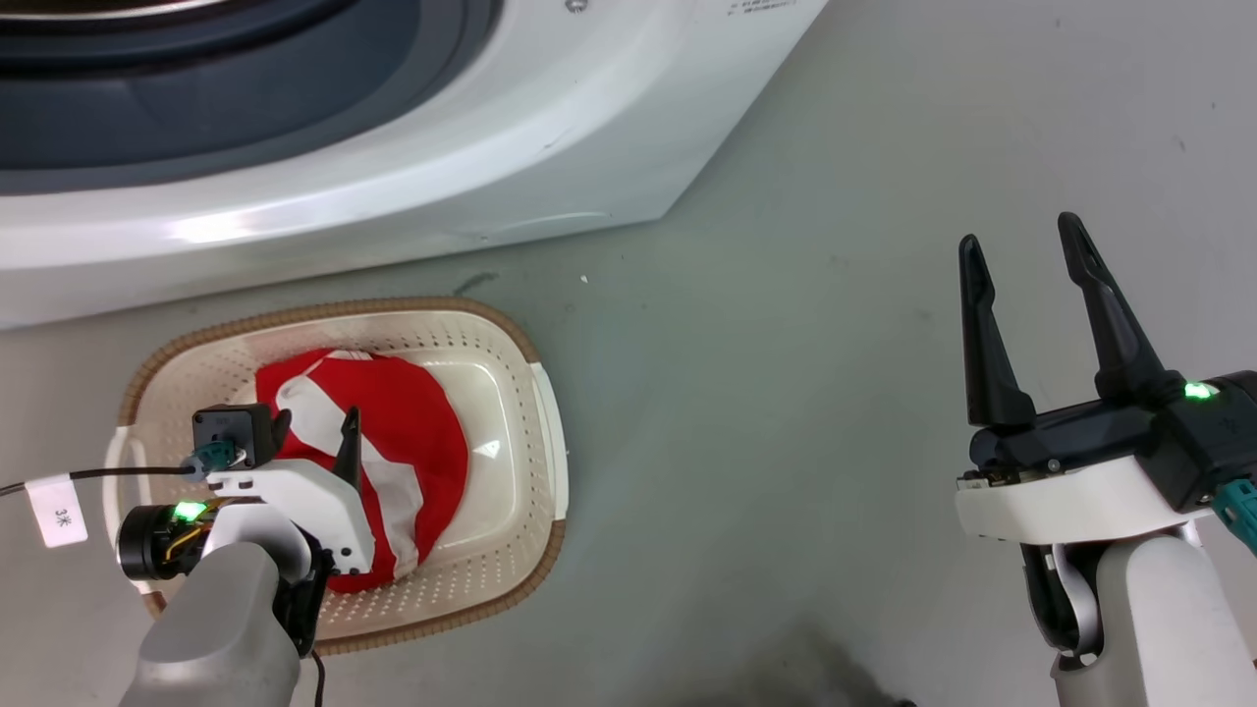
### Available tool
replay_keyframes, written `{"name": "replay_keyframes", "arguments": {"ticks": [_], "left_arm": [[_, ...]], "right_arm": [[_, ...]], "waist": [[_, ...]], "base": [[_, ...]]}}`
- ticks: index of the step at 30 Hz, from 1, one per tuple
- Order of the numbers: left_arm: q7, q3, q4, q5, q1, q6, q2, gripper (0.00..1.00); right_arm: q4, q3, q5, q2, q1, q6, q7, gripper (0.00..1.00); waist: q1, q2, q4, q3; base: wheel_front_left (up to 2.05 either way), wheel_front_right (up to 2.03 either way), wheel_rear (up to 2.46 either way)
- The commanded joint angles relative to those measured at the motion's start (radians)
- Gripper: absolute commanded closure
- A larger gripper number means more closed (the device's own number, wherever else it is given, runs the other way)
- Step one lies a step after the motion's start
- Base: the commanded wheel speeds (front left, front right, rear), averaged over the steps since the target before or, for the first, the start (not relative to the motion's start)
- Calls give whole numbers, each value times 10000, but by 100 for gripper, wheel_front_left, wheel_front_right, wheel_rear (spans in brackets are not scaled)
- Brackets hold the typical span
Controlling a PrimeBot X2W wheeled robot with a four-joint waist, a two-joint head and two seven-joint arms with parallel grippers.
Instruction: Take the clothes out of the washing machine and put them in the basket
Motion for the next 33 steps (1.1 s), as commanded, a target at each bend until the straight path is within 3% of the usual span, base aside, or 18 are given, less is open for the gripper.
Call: {"name": "replay_keyframes", "arguments": {"ticks": [1,11,16,23,28,33], "left_arm": [[-25,205,-334,108,251,-29,-88,0],[-24,2026,-3384,1088,1885,-4,-431,0],[-26,3178,-4834,1350,2846,-248,-1020,0],[-25,3831,-6405,2117,2919,-547,-1343,0],[-25,3916,-7069,2377,2470,-626,-1101,0],[-23,3289,-7413,2288,1446,-664,-348,0]], "right_arm": [[61,4,7,17,-97,-10,-22,0],[409,-9,-15,17,355,-10,-22,0],[548,-75,-28,17,554,-9,-22,0],[557,-81,29,17,752,-9,-22,0],[523,-25,121,17,729,-10,-22,0],[393,-25,310,19,591,-9,-22,0]], "waist": [[-1,0,162,-422],[-1,0,543,-1838],[-1,0,698,-2396],[-1,0,703,-2667],[-1,0,544,-2464],[-1,0,274,-1931]], "base": [[0,0,0],[0,0,0],[0,0,0],[0,0,0],[0,0,0],[0,0,0]]}}
